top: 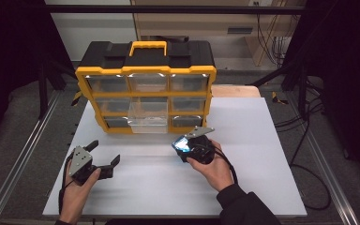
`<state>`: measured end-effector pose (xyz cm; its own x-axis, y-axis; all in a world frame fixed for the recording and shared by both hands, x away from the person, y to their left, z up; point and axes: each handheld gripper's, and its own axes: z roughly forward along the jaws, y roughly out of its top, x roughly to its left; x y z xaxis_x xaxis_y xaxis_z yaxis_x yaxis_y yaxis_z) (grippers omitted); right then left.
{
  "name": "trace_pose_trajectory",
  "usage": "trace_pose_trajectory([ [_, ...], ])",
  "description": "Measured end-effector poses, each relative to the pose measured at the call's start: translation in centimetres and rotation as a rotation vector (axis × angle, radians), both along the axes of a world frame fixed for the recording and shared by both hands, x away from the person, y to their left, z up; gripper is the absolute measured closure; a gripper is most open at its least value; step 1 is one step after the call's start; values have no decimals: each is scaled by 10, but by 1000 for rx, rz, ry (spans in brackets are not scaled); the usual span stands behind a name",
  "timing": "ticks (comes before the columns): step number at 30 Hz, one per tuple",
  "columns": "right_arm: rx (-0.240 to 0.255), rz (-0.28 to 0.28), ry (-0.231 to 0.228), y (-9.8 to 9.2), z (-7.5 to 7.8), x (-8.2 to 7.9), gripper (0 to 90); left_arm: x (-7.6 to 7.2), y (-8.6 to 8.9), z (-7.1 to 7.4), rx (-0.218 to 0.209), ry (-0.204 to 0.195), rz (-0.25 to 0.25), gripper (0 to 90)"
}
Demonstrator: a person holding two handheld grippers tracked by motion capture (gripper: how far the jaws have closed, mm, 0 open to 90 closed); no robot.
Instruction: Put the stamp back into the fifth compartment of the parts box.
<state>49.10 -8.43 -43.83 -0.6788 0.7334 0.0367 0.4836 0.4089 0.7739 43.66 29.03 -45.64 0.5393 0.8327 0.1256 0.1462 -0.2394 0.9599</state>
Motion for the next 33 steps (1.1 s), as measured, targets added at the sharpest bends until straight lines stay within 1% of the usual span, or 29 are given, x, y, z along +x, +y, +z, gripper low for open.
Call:
trace_pose_trajectory([
  [1, 5, -7, -11, -6, 3, 0, 418, 0, 0, 0, 2, 1, -1, 27],
  [4, 9, -10, -23, -11, 7, -1, 418, 0, 0, 0, 3, -1, -1, 27],
  [5, 22, -16, -43, -14, 13, -2, 418, 0, 0, 0, 3, -1, -1, 27],
  [6, 22, -16, -43, -14, 13, -2, 418, 0, 0, 0, 1, -1, 0, 27],
  [9, 29, -25, -70, -19, 23, -3, 418, 0, 0, 0, 1, 0, -2, 27],
  [10, 35, -30, -84, -22, 31, -2, 418, 0, 0, 0, 2, 0, -2, 27],
  [11, 35, -30, -84, -22, 31, -2, 418, 0, 0, 0, 3, -1, -3, 27],
  [14, 47, -41, -106, -26, 41, -2, 418, -1, 0, 0, 3, 0, -4, 27],
  [15, 50, -40, -124, -28, 48, -2, 418, -1, 0, 0, 3, 0, -3, 27],
  [16, 50, -40, -124, -28, 48, -2, 418, -1, 0, 0, 3, 0, -3, 27],
  [17, 52, -40, -137, -29, 54, -3, 418, -1, 0, 0, 1, 0, -3, 27],
  [19, 60, -42, -139, -29, 56, -3, 418, -1, 0, 0, 1, 0, -3, 27],
  [29, 88, -55, -201, -33, 88, -4, 418, -1, 0, 0, 0, 0, -7, 27],
  [30, 88, -55, -201, -33, 88, -4, 418, -1, 0, 0, 0, 0, -6, 27],
  [31, 92, -52, -211, -33, 92, -4, 418, -1, 0, 0, 0, -1, -6, 27],
  [33, 92, -53, -216, -33, 94, -4, 418, -1, 0, 0, -1, -1, -6, 27],
])
